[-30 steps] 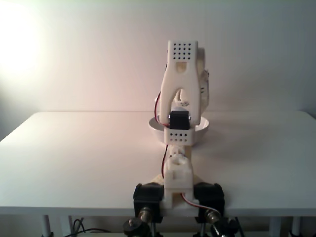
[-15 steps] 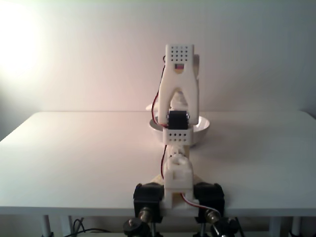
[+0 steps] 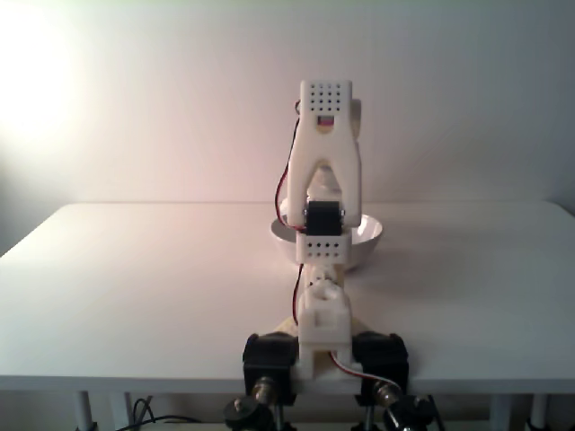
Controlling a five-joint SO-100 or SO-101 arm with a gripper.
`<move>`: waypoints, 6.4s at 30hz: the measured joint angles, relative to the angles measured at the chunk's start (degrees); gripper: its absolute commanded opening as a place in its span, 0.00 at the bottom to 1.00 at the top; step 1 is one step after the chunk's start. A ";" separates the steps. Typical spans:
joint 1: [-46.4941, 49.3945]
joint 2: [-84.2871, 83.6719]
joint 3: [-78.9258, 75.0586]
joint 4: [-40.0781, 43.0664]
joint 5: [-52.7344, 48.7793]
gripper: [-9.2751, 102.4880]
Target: Grasp a skyblue doll and put it into the bowl.
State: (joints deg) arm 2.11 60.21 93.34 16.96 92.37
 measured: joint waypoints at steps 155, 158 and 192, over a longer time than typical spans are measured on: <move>5.27 -5.45 -13.10 21.71 -4.31 0.08; 5.27 -5.45 -13.10 21.71 -4.31 0.09; 4.31 17.23 -11.69 22.50 -4.31 0.09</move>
State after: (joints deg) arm 6.42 77.43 81.65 39.46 88.07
